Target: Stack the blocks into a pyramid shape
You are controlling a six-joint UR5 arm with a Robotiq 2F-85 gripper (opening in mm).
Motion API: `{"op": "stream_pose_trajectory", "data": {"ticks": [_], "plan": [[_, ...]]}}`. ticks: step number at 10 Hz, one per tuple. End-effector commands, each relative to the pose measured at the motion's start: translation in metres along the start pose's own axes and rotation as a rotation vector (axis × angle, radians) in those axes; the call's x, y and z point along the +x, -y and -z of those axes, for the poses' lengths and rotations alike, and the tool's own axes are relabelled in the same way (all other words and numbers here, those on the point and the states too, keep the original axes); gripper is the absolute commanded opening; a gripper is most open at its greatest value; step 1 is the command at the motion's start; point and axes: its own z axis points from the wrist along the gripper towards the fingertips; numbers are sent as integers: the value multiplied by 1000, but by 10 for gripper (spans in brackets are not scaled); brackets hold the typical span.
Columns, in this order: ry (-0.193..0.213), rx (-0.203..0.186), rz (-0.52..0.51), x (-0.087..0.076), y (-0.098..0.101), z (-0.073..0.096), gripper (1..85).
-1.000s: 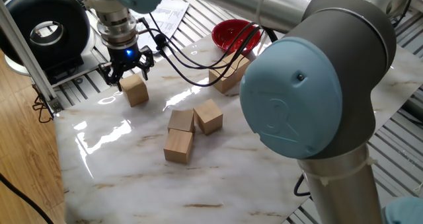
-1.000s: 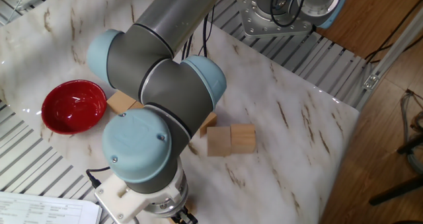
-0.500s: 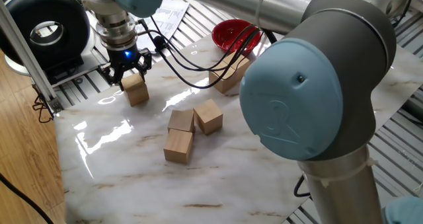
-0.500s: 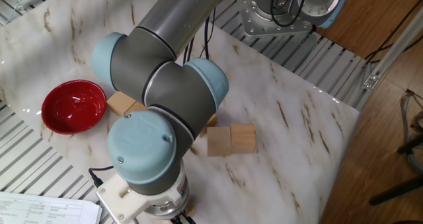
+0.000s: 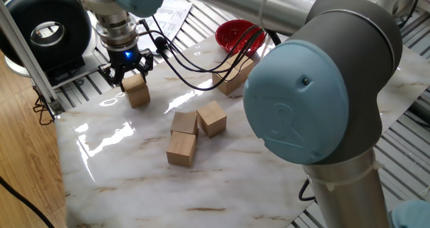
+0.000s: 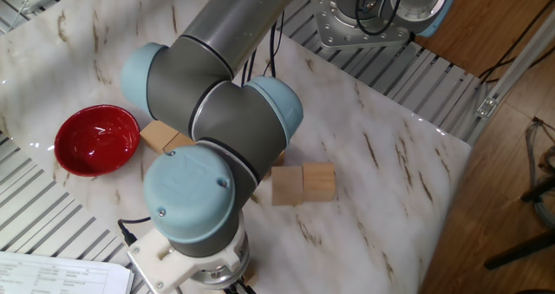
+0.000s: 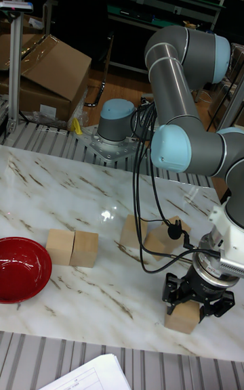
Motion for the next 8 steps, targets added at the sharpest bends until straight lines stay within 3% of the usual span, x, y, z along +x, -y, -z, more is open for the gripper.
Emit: {"op": "stream_pose_trajectory", "data": {"ticks": [1,2,3,4,8], "plan": [[-11,-9,-17,2,-1,2,363],[-9,-3,-11,1,1,3,360],[-4,0,-29,-2,1,5,297],[6,2,-92,-8,1,8,40],[15,-8,-93,-18,-2,17,10]]}}
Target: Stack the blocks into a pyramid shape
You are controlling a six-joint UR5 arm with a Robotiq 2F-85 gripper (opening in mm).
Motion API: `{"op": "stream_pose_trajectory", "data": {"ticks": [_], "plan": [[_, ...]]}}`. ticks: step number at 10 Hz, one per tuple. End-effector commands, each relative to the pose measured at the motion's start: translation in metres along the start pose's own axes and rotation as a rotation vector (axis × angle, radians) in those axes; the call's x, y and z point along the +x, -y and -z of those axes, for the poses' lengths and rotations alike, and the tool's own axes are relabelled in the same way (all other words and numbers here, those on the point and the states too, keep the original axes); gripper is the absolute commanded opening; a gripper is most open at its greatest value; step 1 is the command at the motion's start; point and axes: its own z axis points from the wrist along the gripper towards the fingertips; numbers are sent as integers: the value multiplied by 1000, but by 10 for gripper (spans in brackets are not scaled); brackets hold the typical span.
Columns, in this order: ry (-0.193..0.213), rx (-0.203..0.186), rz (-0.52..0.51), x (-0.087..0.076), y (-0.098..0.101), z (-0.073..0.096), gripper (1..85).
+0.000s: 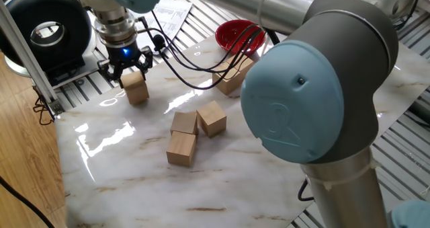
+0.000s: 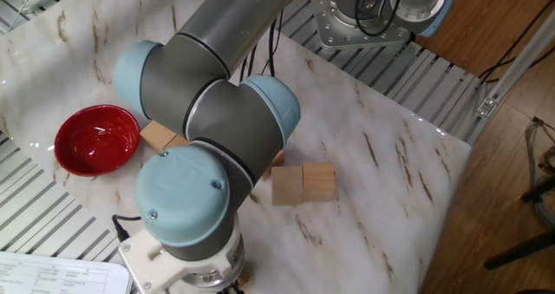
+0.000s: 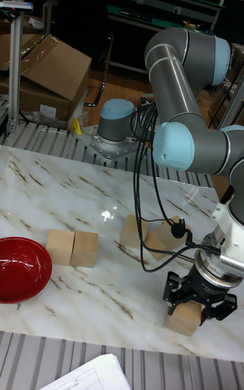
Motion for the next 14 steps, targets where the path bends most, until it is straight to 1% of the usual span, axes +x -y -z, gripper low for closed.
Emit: {"op": "stream_pose_trajectory", "data": {"ticks": [1,2,3,4,6,8,9,10,11,12,13,14], "plan": [[28,-9,6,-15,0,10,10],[45,-7,8,-22,0,14,10],[64,35,53,-30,8,18,10],[62,44,80,-31,9,21,10],[47,7,102,-31,-2,26,10],[25,5,127,-27,-3,36,10],[22,1,171,-25,-3,39,10],[29,23,267,-24,3,42,10],[40,9,362,-24,1,46,10],[64,13,448,-29,0,48,10],[97,22,533,-38,-1,49,10],[116,31,604,-42,-2,50,10]]}}
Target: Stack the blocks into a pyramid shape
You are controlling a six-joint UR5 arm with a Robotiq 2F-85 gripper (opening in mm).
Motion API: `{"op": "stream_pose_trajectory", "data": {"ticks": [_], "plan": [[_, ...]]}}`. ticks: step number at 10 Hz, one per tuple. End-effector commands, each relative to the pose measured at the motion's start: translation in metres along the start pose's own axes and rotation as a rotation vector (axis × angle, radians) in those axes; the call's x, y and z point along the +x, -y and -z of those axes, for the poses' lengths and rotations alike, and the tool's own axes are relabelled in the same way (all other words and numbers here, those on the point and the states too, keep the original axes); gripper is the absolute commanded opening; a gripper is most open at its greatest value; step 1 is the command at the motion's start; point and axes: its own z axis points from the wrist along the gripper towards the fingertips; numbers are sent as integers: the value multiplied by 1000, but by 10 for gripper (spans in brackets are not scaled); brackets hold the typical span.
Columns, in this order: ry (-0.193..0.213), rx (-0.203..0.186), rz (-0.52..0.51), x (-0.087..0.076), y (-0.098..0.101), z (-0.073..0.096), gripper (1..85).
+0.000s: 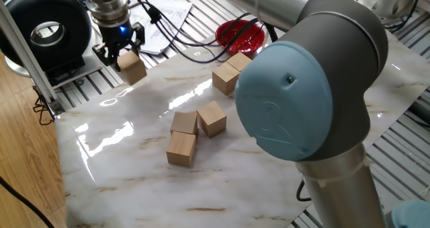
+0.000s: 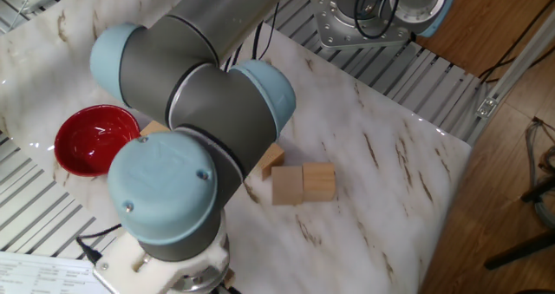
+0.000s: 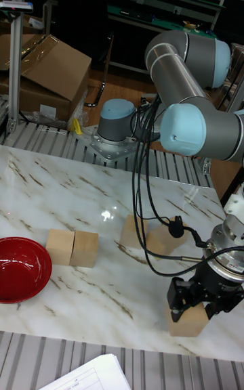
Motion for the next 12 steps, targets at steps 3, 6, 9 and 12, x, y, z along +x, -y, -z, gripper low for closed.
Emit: {"op": "stream_pose_trajectory", "data": {"ticks": [3,6,9,12], "plan": [[233,-90,276,-55,-31,13,10],[171,12,443,-42,-11,12,10],[149,51,656,-38,-4,12,10],[206,91,914,-47,-10,14,10]]}}
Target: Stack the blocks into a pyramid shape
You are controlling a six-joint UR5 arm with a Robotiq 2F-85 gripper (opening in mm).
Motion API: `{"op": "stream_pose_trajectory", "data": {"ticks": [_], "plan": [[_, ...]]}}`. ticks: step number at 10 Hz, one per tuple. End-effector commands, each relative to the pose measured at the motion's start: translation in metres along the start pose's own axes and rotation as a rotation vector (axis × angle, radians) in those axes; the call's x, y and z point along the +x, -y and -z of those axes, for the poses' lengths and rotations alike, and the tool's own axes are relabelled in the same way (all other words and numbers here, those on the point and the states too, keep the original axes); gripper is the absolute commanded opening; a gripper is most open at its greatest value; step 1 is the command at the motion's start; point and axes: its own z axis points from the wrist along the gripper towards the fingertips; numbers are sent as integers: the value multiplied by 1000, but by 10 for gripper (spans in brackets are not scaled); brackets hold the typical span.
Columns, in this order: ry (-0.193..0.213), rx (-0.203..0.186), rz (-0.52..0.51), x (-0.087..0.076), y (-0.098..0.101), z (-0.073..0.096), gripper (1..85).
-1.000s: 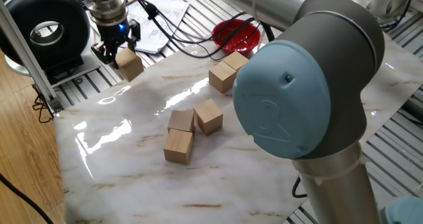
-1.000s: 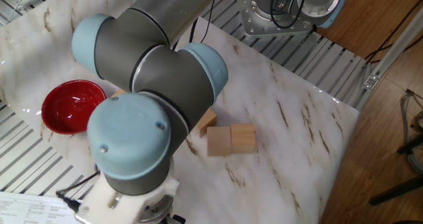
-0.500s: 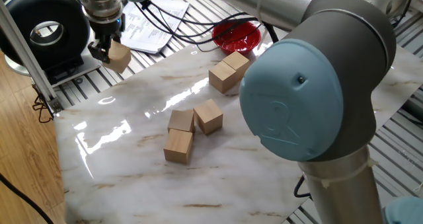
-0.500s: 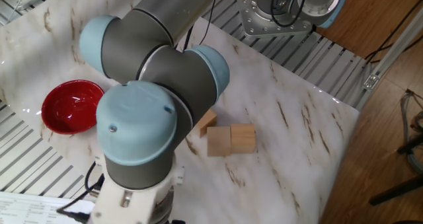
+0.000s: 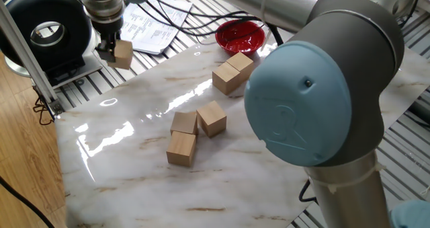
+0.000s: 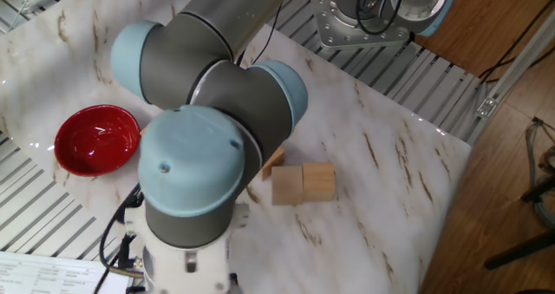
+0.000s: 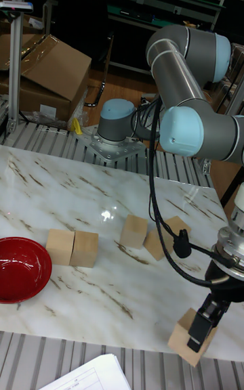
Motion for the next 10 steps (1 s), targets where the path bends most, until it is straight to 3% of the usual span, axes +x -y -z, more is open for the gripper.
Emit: {"op": "stream_pose_trajectory", "data": {"ticks": [1,2,3,5,6,8,10], "plan": [[62,9,206,-13,-7,1,10],[62,8,250,-13,-8,0,10],[26,19,293,-4,-4,0,10],[3,25,305,2,-3,0,10],[2,25,323,5,-2,0,10],[48,2,349,16,1,2,10],[14,-12,413,39,12,11,10]]}}
